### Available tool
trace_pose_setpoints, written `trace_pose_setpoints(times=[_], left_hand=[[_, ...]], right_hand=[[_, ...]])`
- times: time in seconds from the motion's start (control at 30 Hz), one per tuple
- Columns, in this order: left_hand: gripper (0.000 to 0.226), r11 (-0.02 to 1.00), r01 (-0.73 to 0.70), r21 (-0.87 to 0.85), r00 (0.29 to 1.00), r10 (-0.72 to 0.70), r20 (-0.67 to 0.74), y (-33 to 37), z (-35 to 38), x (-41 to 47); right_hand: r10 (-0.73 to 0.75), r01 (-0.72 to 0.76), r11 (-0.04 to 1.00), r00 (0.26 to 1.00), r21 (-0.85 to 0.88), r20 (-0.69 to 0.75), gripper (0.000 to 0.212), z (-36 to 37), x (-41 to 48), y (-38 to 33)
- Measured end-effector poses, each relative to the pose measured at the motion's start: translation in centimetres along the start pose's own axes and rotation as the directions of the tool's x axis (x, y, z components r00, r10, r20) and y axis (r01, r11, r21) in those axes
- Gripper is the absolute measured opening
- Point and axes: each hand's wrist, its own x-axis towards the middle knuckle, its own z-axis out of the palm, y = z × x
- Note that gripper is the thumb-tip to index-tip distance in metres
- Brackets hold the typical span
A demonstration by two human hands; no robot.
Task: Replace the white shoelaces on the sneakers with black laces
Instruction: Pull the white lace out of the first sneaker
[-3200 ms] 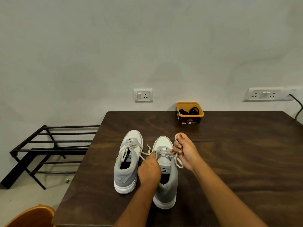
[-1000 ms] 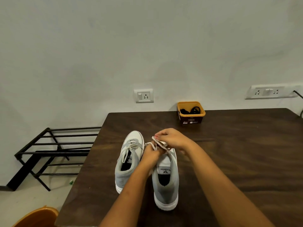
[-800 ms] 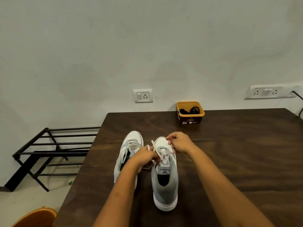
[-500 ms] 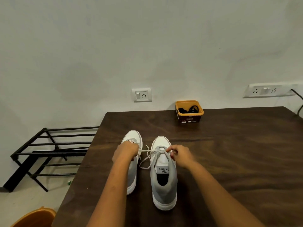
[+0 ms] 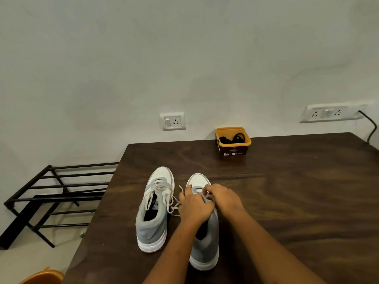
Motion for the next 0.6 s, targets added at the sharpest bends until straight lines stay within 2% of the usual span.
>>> trace_pose_setpoints(times=[0.1,0.23,0.3,0.5,0.6], left_hand=[[0.049,0.996,-0.062,0.063,0.987,0.071,-0.146,-0.3,1.0,-0.3],[0.039,0.989,-0.108,0.097,0.964,0.128,-0.231,-0.7,1.9,-0.4],[0.036,0.989,-0.108,0.097,0.956,0.13,-0.262,-0.8,2.1,-0.3],[0.035,0.992,-0.092,0.089,0.951,0.114,-0.289,-1.2,2.2,0.0],[0.036,0.993,-0.093,0.073,0.947,0.111,-0.301,-1.3,2.0,-0.2]], right_hand=[[-0.068,0.076,0.99,0.996,-0.121,0.063,0.01,0.0,0.8,0.0],[-0.13,0.154,0.974,0.98,-0.166,0.15,0.022,-0.4,1.7,0.4],[-0.149,0.179,0.968,0.973,-0.173,0.176,0.021,-0.8,2.0,0.4],[-0.167,0.19,0.977,0.966,-0.102,0.198,0.013,-0.7,1.8,0.5],[-0.127,0.121,0.992,0.975,0.045,0.182,0.014,-1.0,1.8,1.3]])
